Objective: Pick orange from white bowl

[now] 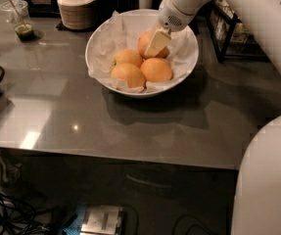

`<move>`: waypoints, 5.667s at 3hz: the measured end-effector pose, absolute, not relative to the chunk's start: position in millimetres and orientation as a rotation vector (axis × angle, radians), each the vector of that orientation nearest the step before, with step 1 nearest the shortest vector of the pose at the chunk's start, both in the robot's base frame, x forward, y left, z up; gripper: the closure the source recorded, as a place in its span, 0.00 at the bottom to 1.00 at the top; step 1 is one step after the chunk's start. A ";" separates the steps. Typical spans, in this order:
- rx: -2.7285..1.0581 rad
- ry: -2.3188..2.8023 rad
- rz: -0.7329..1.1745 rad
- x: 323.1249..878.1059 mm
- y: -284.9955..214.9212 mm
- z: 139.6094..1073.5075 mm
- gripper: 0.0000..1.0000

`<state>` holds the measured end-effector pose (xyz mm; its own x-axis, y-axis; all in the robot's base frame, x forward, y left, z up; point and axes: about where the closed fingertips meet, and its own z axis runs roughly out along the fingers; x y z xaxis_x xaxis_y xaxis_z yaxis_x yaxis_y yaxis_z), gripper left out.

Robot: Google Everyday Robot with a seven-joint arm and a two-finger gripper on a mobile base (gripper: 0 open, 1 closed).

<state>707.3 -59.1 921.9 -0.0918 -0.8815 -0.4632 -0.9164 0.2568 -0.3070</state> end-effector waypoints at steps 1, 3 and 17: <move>-1.617 1.980 0.101 707.5 -57.4 919.4 0.31; -1.615 1.983 0.107 707.7 -56.7 923.1 0.22; -1.385 1.439 0.311 615.8 -36.5 1019.2 1.00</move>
Offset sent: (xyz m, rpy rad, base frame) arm 0.0020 0.0312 -0.0794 0.0931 0.1541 -0.0049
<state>615.8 -36.5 1019.2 0.2387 -0.5616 -0.7922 -0.8386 0.2922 -0.4598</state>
